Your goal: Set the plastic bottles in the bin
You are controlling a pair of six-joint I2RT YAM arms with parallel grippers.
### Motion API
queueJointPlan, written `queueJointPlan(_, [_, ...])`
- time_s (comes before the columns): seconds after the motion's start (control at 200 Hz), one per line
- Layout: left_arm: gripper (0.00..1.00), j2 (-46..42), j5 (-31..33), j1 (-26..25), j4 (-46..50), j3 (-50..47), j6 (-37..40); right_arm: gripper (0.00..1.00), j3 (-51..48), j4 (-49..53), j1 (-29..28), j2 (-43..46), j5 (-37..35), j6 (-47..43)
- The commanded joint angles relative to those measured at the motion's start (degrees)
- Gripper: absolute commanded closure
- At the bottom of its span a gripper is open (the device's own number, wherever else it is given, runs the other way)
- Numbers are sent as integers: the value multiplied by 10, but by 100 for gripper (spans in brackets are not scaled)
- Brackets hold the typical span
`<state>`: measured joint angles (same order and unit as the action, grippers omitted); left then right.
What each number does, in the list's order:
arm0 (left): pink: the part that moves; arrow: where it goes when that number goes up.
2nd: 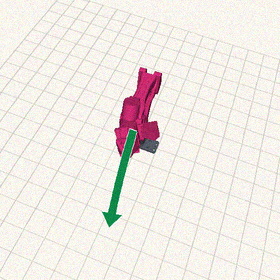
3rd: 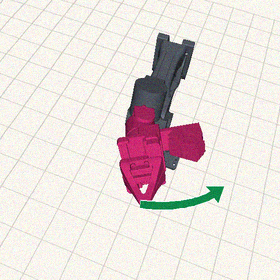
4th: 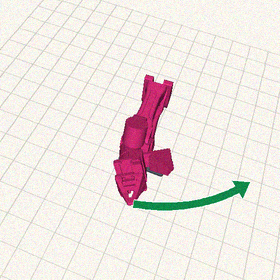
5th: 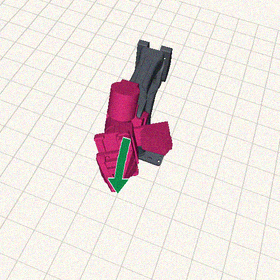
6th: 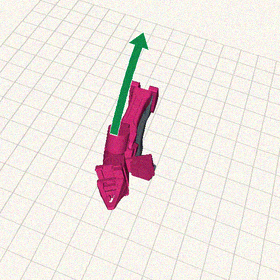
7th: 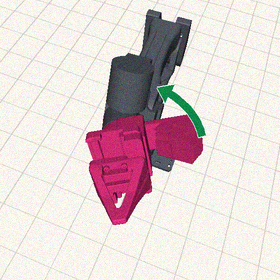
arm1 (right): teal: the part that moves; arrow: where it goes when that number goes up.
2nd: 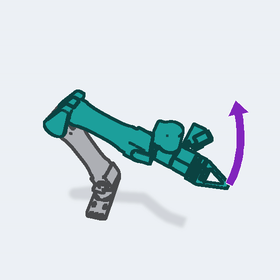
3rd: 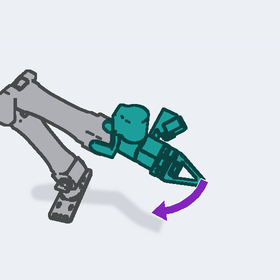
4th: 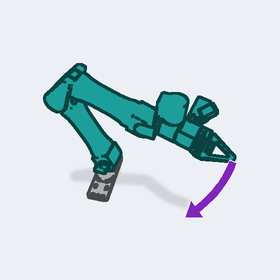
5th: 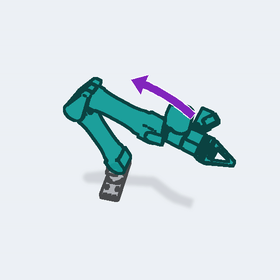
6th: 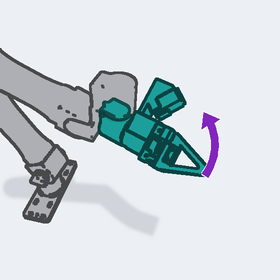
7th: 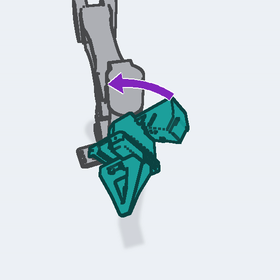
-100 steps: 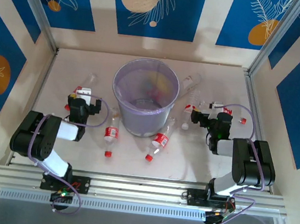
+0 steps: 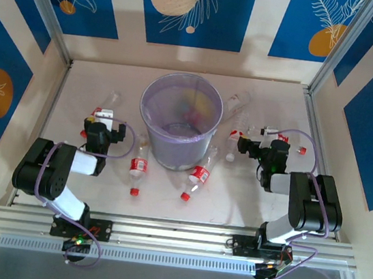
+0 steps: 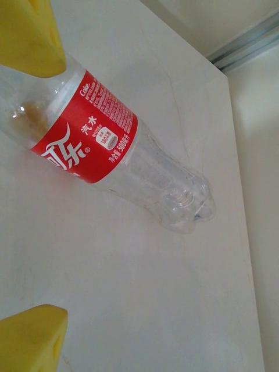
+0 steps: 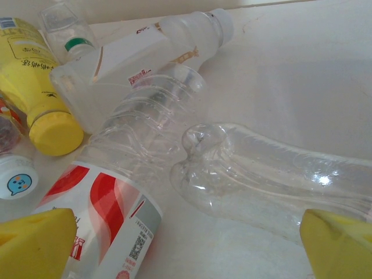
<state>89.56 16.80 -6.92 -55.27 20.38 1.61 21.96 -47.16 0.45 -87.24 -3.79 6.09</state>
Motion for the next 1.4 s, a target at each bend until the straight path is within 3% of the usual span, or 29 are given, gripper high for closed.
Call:
queueJointPlan(0.0, [0,3,-3,5,-11,1,-5,1,16,-6,9,-4,25,3])
queueJointPlan(0.635, [0,-12,-15,8,-2,1,-1,1,22,16,24,15,25,26])
queueJointPlan(0.775, [0,-157,-14,5,208,57,6,1,89,222,86,134,56,66])
queueJointPlan(0.92, [0,-232,23,6,441,164,-23,1,178,480,97,214,17,55])
queueJointPlan(1.015, [0,-238,4,5,607,251,-97,1,231,636,97,255,0,103])
queueJointPlan(1.12, [0,-215,-52,6,769,341,-171,0,259,733,89,289,13,140])
queueJointPlan(1.296, [0,-177,-148,6,932,432,-183,5,299,848,72,286,101,183])
queueJointPlan(1.341, [0,-170,-138,6,962,449,-160,6,307,864,64,279,121,191])
queueJointPlan(1.396, [0,-163,-75,12,979,464,-128,7,321,881,55,266,136,196])
